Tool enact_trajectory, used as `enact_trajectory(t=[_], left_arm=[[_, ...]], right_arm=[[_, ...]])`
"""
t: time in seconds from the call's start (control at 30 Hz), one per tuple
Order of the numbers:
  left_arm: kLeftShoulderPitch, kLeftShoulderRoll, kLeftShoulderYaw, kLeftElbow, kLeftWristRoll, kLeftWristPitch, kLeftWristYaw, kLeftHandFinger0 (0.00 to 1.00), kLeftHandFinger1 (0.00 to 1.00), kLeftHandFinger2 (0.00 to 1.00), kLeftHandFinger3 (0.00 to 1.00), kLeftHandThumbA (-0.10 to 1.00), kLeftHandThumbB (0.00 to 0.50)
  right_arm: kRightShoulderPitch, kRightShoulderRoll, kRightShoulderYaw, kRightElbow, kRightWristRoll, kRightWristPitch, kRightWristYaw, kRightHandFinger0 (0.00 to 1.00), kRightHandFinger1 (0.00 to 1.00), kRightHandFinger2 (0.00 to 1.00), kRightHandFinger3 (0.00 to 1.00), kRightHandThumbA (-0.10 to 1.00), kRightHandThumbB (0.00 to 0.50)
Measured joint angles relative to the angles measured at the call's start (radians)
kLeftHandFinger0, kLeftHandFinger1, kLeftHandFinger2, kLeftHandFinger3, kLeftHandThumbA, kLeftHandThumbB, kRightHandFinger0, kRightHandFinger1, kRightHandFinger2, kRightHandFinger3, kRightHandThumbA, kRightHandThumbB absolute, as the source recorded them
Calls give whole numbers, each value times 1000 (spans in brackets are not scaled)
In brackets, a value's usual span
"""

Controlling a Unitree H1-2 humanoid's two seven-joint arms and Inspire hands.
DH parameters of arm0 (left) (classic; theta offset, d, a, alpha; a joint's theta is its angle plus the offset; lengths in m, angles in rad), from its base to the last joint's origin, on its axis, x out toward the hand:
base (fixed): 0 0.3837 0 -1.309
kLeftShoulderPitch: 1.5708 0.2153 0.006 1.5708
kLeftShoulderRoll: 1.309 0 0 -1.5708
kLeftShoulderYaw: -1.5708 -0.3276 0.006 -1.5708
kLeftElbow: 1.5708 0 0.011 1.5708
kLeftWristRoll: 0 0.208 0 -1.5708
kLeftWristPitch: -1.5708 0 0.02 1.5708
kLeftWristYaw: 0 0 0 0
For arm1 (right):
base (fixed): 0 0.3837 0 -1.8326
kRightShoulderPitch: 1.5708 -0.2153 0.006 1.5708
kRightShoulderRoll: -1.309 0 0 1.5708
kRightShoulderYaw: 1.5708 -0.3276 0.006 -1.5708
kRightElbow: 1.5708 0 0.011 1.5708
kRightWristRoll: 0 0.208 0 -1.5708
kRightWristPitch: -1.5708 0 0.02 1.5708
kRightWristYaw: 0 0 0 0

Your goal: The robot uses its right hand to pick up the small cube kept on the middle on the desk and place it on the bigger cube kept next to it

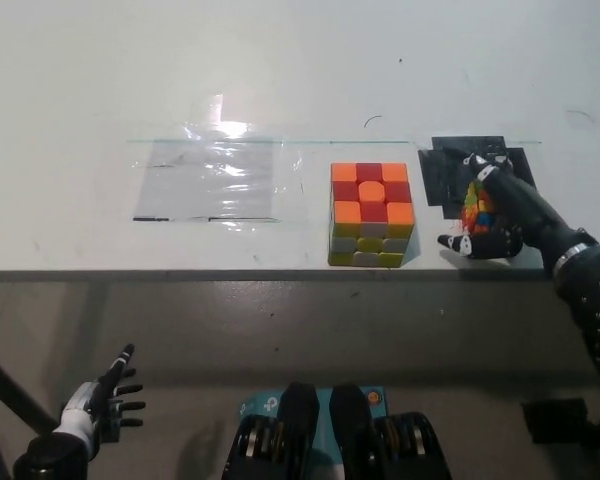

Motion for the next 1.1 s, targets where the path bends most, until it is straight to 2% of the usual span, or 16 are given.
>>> enact_trajectory(t=[0.1,0.17,0.27,0.37,0.5,0.57,0.7,0.8,0.87,0.9,0.93,0.97,1.0,1.03,1.07,1.1], left_arm=[[0,0,-1,0,0,0,0,693,769,840,860,915,9],[0,1,0,0,0,0,1,662,734,816,839,900,0],[0,1,0,0,-1,0,4,678,745,818,851,907,34],[-2,1,0,0,-1,0,5,597,680,779,828,887,6],[-11,1,0,3,0,-1,5,658,744,826,835,954,12],[-13,2,1,4,0,-2,5,709,784,874,880,961,6],[-14,2,2,4,-2,-2,5,720,789,892,917,962,1],[-14,3,3,4,-2,-2,5,684,748,854,898,968,4],[-15,3,3,4,-2,-2,5,682,747,852,897,973,0],[-15,3,3,5,-2,-2,5,704,770,870,902,980,4],[-16,3,3,6,-2,-2,5,708,773,871,896,989,11],[-17,4,3,7,-2,-2,5,712,777,873,892,1000,15],[-18,4,3,6,-2,-2,5,713,777,873,892,1000,14],[-18,4,3,6,-2,-2,5,714,778,874,885,1000,24],[-18,5,3,7,-2,-2,5,709,770,858,875,1000,26],[-19,5,3,6,-2,-2,5,718,784,865,880,1000,19]], right_arm=[[-1,-17,15,21,-23,-32,0,1000,1000,1000,1000,778,451],[-1,-34,29,35,-46,-62,0,1000,1000,1000,1000,781,429],[-2,-56,31,46,-65,-86,1,1000,1000,1000,1000,748,406],[-2,-78,31,55,-78,-101,5,1000,1000,1000,1000,755,386],[-5,-103,61,53,-115,-100,32,1000,1000,1000,1000,747,396],[-17,-113,90,41,-140,-91,53,1000,1000,1000,1000,671,391],[-36,-122,123,29,-176,-71,88,1000,1000,1000,1000,692,347],[-47,-123,133,25,-196,-58,106,1000,1000,1000,1000,601,309],[-53,-122,134,25,-202,-56,119,1000,1000,1000,1000,586,277],[-54,-122,134,26,-203,-58,122,1000,1000,1000,1000,560,241],[-56,-122,135,29,-205,-62,123,701,738,917,1000,473,186],[-57,-122,135,33,-207,-66,124,570,578,764,1000,434,134],[-57,-119,133,33,-209,-69,123,556,549,731,1000,434,123],[-58,-118,130,33,-211,-71,120,317,341,549,1000,354,76],[-61,-118,128,33,-213,-73,117,190,246,491,1000,228,10],[-65,-118,128,34,-221,-80,110,9,89,336,1000,-23,0]])
